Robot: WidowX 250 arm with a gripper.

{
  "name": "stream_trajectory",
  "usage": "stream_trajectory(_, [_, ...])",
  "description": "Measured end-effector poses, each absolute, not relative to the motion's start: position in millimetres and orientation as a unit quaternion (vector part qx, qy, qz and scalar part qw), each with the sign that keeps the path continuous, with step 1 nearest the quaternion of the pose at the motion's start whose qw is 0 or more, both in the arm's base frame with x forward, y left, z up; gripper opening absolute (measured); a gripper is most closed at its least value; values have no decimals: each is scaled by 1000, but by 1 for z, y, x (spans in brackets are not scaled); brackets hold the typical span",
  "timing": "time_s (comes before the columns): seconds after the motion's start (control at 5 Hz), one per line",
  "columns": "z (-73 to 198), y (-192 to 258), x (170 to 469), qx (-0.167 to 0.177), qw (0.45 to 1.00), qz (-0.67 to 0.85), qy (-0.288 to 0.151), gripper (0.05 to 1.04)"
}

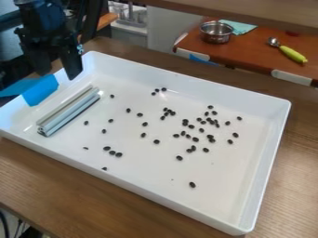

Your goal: Sweep into pile

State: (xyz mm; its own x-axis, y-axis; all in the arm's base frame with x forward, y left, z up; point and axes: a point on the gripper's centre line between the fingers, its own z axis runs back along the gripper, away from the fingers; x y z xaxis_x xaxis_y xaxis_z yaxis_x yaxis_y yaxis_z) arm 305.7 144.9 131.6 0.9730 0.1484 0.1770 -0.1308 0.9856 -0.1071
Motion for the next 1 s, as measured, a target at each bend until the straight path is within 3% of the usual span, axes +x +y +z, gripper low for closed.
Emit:
stream_trajectory(0.2, [116, 141, 301, -61, 993, 73, -70, 991])
stream_trajectory(0.4, [107, 137, 306, -82, 990, 82, -75, 991])
stream_trajectory(0.8, [94, 137, 310, -112, 984, 60, -123, 991])
stream_trajectory(1.0, [83, 144, 309, -78, 986, 57, -133, 991])
